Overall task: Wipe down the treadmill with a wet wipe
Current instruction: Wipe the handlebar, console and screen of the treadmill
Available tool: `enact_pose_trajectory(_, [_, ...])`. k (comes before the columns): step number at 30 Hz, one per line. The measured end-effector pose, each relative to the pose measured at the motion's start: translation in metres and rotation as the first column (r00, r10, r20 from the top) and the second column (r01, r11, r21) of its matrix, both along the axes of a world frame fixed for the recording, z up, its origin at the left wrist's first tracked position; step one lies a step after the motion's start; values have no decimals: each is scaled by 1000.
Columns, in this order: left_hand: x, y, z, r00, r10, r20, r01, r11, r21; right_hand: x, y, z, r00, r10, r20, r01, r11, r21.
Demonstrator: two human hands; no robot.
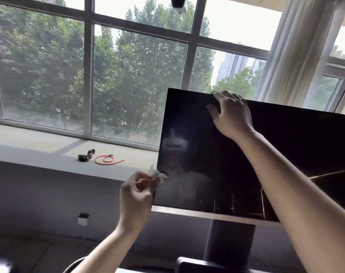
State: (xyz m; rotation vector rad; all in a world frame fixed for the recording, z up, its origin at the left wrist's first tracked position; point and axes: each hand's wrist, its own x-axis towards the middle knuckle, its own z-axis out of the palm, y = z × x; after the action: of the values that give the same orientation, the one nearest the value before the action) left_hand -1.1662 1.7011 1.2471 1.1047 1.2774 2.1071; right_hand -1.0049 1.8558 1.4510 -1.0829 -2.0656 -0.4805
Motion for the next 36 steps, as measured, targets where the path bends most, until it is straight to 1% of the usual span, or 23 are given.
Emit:
enact_pose_trajectory(2, [-6,9,17,1000,1,-25,-1,1000,1,0,0,0,1000,3,-7,-3,1000,-10])
enact_pose_trajectory(5, [-20,41,67,991,67,-114,-59,996,74,1,-2,0,1000,11,-11,-11,1000,-22])
enact_pose_trajectory(7, [-28,60,96,990,83,-116,-67,989,135,1,-2,0,1000,16,-13,-16,1000,-26])
enact_pose_trajectory(8, [-29,65,100,991,80,-110,-62,985,161,1,-2,0,1000,19,-15,-19,999,-30])
enact_pose_trajectory(9, [-29,68,98,991,88,-101,-69,980,185,1,-3,0,1000,22,-17,-22,999,-30])
enact_pose_trajectory(11, [-23,61,77,990,120,-78,-107,982,157,1,-3,-1,999,27,-26,-28,999,-24])
enact_pose_trajectory(12, [-18,53,56,994,101,-51,-95,989,113,1,-2,-2,999,29,-31,-30,999,-19])
enact_pose_trajectory(14, [-3,24,11,998,26,53,-29,998,53,1,-1,-4,998,36,-46,-37,999,-11])
enact_pose_trajectory(16, [5,-1,-12,996,-23,84,20,999,36,0,0,-4,998,38,-58,-38,999,-2])
enact_pose_trajectory(17, [3,-2,-14,997,-24,67,21,999,36,-1,1,-5,998,34,-57,-34,999,-1])
enact_pose_trajectory(20, [-13,21,25,999,1,-49,1,999,43,-2,1,-5,998,31,-56,-32,999,-17])
enact_pose_trajectory(23, [-29,60,84,981,88,-175,-64,988,140,-2,-4,-5,998,32,-61,-33,999,-24])
enact_pose_trajectory(24, [-33,72,103,977,109,-185,-77,982,173,-1,-4,-5,998,30,-53,-31,999,-27])
enact_pose_trajectory(27, [-41,98,142,989,68,-131,-33,968,249,0,-6,-5,998,26,-49,-28,999,-45])
enact_pose_trajectory(29, [-42,105,148,991,84,-103,-56,967,247,0,-7,-4,998,22,-53,-25,999,-47])
enact_pose_trajectory(32, [-28,95,116,993,112,-40,-103,978,179,1,-7,-5,998,28,-63,-31,998,-51])
enact_pose_trajectory(34, [-22,85,106,993,113,-43,-103,976,192,1,-4,-5,998,35,-59,-38,998,-40])
enact_pose_trajectory(36, [-30,90,122,990,116,-85,-96,974,205,1,-2,-5,998,36,-49,-37,999,-34])
